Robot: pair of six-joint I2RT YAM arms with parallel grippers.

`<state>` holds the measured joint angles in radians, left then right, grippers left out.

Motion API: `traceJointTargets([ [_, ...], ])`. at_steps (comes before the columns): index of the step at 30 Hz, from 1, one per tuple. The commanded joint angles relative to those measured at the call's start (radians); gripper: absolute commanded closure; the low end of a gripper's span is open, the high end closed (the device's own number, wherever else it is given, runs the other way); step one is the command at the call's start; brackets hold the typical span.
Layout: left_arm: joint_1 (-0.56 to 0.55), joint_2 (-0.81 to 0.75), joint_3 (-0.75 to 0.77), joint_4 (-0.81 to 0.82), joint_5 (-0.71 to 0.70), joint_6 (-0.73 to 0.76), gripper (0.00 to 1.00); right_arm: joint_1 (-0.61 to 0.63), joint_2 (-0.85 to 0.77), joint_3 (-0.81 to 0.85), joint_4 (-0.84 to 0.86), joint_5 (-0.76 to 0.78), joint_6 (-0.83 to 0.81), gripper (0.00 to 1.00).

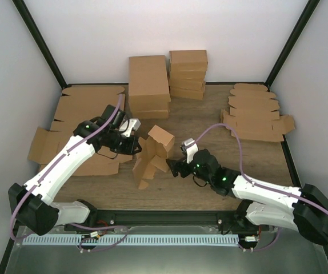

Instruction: Fold the paper box

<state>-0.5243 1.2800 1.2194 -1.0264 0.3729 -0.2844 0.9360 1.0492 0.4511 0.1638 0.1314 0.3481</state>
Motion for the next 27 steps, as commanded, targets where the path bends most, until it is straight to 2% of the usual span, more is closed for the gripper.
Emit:
traceJointTargets([
  [1, -0.002, -0.026, -0.019, 0.014, 0.034, -0.007, 0.93, -0.061, 0.034, 0.079, -0.011, -0.014, -0.017, 0.09],
  [13, -0.002, -0.056, -0.071, 0.089, 0.198, -0.025, 0.92, -0.175, 0.001, 0.091, -0.063, -0.094, -0.046, 0.09],
  [19, -0.002, -0.054, -0.086, 0.098, 0.167, -0.029, 0.92, -0.178, -0.036, 0.112, -0.106, -0.166, -0.034, 0.09],
  [23, -0.003, -0.056, -0.091, 0.102, 0.148, -0.030, 0.92, -0.179, -0.062, 0.129, -0.147, -0.224, -0.021, 0.00],
  [27, -0.003, -0.063, -0.093, 0.109, 0.133, -0.033, 0.92, -0.178, -0.084, 0.154, -0.196, -0.271, -0.012, 0.00],
])
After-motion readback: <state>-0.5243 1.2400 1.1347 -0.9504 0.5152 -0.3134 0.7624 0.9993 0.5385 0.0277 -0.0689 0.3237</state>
